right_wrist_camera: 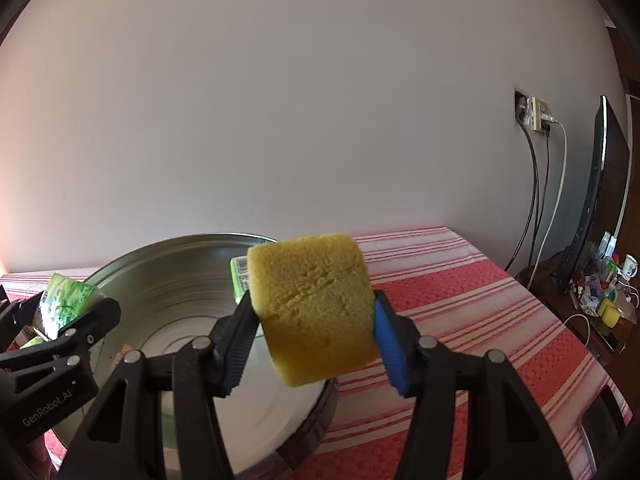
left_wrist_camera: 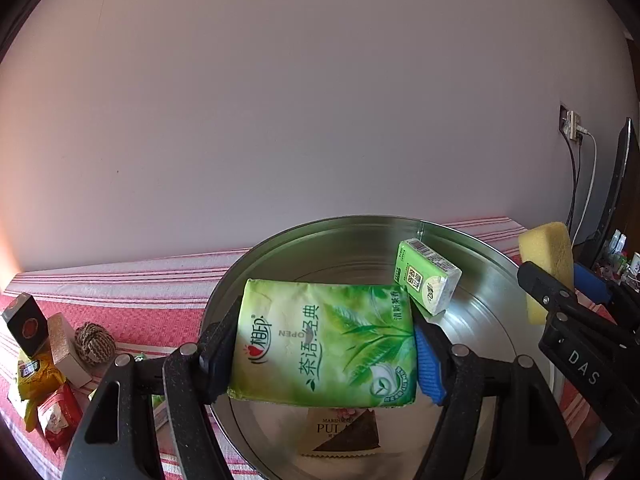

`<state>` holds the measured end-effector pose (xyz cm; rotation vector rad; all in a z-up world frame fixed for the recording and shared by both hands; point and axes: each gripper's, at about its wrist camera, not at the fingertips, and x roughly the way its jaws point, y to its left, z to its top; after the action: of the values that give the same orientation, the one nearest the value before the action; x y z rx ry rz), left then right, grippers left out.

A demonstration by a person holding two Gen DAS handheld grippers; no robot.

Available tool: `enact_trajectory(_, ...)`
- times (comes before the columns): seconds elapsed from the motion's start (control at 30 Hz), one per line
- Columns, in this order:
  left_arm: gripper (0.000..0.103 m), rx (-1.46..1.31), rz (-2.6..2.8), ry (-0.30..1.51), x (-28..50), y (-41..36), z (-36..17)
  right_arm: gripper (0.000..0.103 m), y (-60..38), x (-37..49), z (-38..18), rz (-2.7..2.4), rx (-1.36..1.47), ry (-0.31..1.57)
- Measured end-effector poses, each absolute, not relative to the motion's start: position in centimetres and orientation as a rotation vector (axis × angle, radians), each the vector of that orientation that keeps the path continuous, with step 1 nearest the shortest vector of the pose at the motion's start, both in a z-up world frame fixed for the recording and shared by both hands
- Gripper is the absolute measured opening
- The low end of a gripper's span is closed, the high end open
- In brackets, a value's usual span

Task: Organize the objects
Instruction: 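Carry the sponge and tissue pack into the tin and open both tools, then withdraw both open tools from the tin back to the pile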

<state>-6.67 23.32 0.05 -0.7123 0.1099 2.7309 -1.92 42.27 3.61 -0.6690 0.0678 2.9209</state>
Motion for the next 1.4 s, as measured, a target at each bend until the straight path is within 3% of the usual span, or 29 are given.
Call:
enact_trajectory(0.37, 0.074, -0.739, 2.765, 0.138, -6.6, 24.7, -0.9, 0.057, 40.3, -2.3, 3.4, 2.970, -0.699, -0.011)
enact_trajectory(0.43, 0.074, -0.753, 2.768, 0.139, -6.9, 24.7, -1.1, 0.060, 40.0, -2.4, 3.2, 2.979, -0.723, -0.014)
enact_trajectory(0.5, 0.077, -0.755, 2.782, 0.132, -7.4, 24.7, -1.1, 0.073, 39.9, -2.6, 3.0, 2.984, -0.751, -0.006)
enact_trajectory(0.57, 0.082, -0.755, 2.792, 0.116, -7.4, 24.5, -0.9, 0.078, 40.0, -2.4, 3.2, 2.982, -0.739, 0.004)
enact_trajectory(0.8, 0.095, -0.673, 2.844, 0.072, -6.3, 23.5, 0.0, 0.082, 40.4, -1.9, 3.6, 2.985, -0.711, 0.048)
enact_trajectory(1.4, 0.095, -0.572, 2.971, 0.044, -5.9, 21.6, -0.2, 0.097, 40.3, -1.8, 3.6, 2.978, -0.670, 0.063)
